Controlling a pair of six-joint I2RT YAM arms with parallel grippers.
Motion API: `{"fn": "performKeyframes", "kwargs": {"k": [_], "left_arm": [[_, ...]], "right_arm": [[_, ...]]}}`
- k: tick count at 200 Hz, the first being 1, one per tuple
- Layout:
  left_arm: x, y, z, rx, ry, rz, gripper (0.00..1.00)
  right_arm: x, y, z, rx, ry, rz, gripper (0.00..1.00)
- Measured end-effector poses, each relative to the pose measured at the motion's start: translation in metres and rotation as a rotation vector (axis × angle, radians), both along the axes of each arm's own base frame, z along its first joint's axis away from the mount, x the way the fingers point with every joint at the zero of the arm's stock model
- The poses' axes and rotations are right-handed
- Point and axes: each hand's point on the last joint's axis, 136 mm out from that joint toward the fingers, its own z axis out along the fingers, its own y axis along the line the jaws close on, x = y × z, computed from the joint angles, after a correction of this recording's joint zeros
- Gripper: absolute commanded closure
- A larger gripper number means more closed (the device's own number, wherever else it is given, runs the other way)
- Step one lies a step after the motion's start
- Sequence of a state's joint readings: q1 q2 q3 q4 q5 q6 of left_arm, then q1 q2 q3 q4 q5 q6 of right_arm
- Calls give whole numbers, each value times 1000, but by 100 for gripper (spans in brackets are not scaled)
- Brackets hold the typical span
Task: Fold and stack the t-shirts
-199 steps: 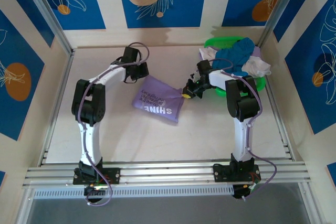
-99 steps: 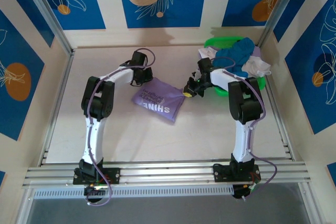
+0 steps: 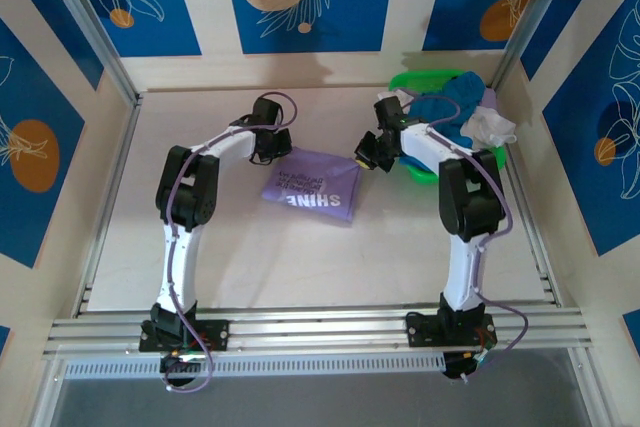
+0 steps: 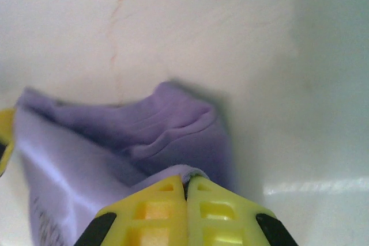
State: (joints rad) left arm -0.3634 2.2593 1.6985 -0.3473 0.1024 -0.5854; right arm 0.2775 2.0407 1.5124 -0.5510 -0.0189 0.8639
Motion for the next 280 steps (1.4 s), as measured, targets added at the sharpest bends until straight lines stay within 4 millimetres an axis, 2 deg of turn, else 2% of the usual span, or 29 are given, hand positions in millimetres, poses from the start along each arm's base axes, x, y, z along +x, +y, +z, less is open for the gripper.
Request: {"fn": "performKeyframes", "kwargs": {"k": [38,75,88,107,116,127,136,155,178,196,211,225,249,265,280], "left_arm": [[1,4,0,1,5,7,100],[2,10,1,-4,12,16,100],[2,13,1,-9,24,23,100],[2,19,1,-18,40,35,100],[2,22,1,-21,47,40,95],[2,24,0,-27,53,43,83],[2,26,0,-29,58,47,78],[0,29,0,-31,62,57,73],[-12,35,6,-36,73,73,67],[-20,37,22,-49,56,81,67],[-25,36,42,-71,33,87,67],[-29,31,62,-93,1,81,67],[-37,16,87,-123,-44,63,67],[-47,-3,89,-130,-41,29,67],[-61,-20,79,-130,-16,1,66]], "right_arm": [[27,-4,-29,-83,45,-15,100],[37,-4,-27,-125,27,18,100],[39,-4,-27,-129,21,36,91],[37,-3,-27,-137,17,72,70],[36,-1,-27,-142,12,92,66],[35,0,-26,-149,7,115,62],[34,0,-24,-156,1,132,60],[30,3,-8,-160,-19,161,59],[28,8,33,-141,-95,183,58],[24,14,64,-101,-155,202,58],[20,20,74,-66,-175,220,59],[17,25,68,-39,-164,233,60],[11,33,36,-3,-93,257,61],[10,39,11,12,-47,270,61],[10,42,-13,17,1,276,61]]}}
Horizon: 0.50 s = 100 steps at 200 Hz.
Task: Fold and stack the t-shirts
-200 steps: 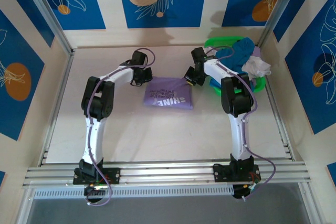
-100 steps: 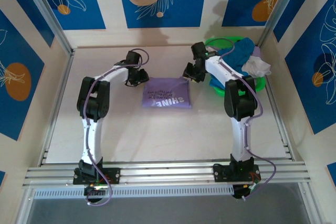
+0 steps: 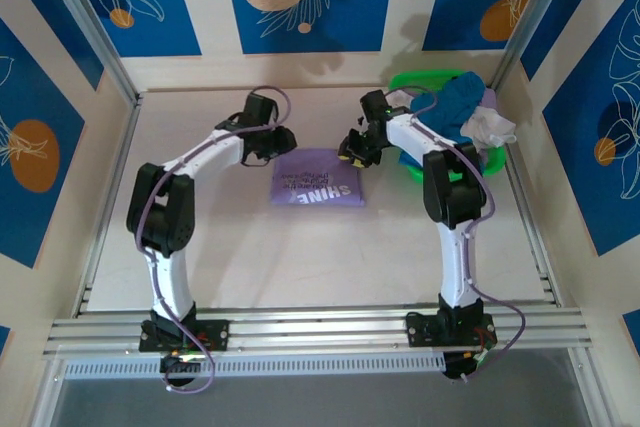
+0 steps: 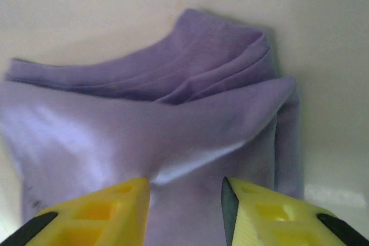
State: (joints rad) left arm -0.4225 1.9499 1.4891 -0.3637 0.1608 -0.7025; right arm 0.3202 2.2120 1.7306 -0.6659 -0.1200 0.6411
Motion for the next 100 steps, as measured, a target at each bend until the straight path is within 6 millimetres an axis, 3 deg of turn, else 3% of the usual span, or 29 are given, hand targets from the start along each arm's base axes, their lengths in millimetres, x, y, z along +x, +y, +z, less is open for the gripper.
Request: {"fn": "performKeyframes", "kwargs": {"k": [13,31,51,83,100], "left_arm": [[-13,-8,-13,7,30,-21,66],[-25,-11,-33,28,76,-37,66],[-29,-8,-48,44,107,-34,65],[-38,-14,-49,64,109,-49,64],[-49,-28,-40,83,90,-82,64]], "right_arm": [[2,4,-16,3,37,2,61],[19,10,-9,19,13,-4,61],[31,14,-14,18,20,-11,61],[33,15,-14,20,35,-15,61],[32,16,-14,23,37,-14,61]]}}
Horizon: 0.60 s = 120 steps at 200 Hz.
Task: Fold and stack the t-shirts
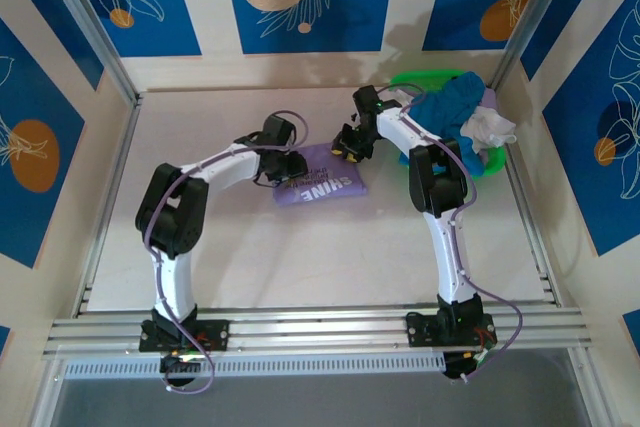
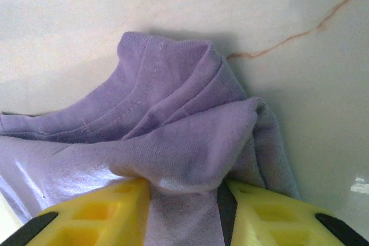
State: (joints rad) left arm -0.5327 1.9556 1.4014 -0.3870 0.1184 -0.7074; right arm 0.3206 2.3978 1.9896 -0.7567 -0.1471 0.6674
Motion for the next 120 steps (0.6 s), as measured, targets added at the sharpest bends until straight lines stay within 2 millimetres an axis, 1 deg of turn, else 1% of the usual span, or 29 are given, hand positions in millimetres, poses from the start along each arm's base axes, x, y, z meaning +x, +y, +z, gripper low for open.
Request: {"fn": "performKeyframes", "kwargs": {"k": [24,40,48,59,80,102,120], "left_arm": [[-19,-29,15,19,-35,-71,63],[-29,-46,21,24,-48,-108,63],[-34,-52,22,27,-48,-124,63],[-39,-56,22,37,-45,-136,62],[-38,-53,10,74,-24,-130,61],[-33,-46,-17,148,15,-113,59],[-30,-43,-35,184,40,-113,59]], "right_arm": [[0,0,0,3,1,1,61],[0,0,1,6,2,0,61],[0,0,0,9,4,0,61],[0,0,0,13,5,0,61],[0,-1,1,20,8,0,61],[-1,0,1,26,10,5,61],[-2,1,1,32,12,13,60]]}}
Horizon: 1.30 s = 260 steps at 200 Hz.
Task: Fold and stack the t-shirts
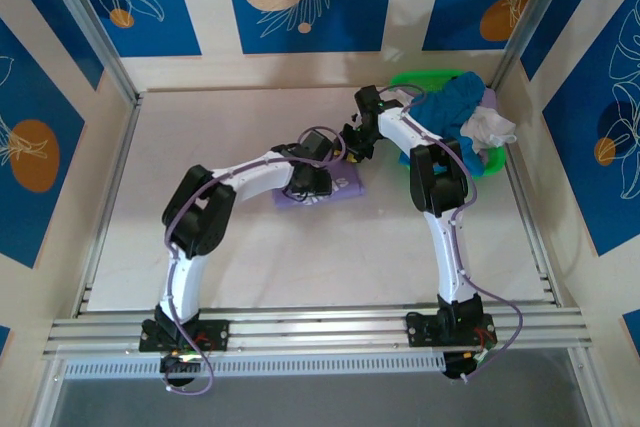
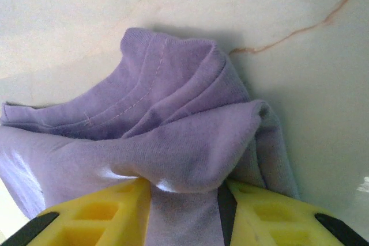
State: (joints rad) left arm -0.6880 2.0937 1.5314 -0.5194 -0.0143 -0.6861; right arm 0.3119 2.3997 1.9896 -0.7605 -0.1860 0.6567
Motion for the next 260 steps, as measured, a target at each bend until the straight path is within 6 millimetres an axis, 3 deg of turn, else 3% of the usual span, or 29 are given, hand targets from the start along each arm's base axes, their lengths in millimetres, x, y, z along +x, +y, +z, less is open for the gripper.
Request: {"fn": "performKeyframes", "kwargs": {"k": [28,52,96,121,139,184,260], "left_arm": [[5,2,0,4,-1,3,58],[8,5,-1,-16,18,10,58],[18,8,3,-116,58,19,57],[17,7,4,-147,81,10,57],[17,7,4,-154,87,6,57],[17,8,7,-152,79,-12,56],[4,44,40,-38,17,-10,55]], "right_arm": [[-2,0,3,4,-10,17,60],[-16,-4,15,-1,-2,24,59],[-41,-7,75,51,-62,22,59],[-64,-5,90,109,-62,13,59],[-74,-3,77,148,-21,-2,59],[-85,0,2,173,149,-44,60],[-82,2,4,188,140,-41,60]]}}
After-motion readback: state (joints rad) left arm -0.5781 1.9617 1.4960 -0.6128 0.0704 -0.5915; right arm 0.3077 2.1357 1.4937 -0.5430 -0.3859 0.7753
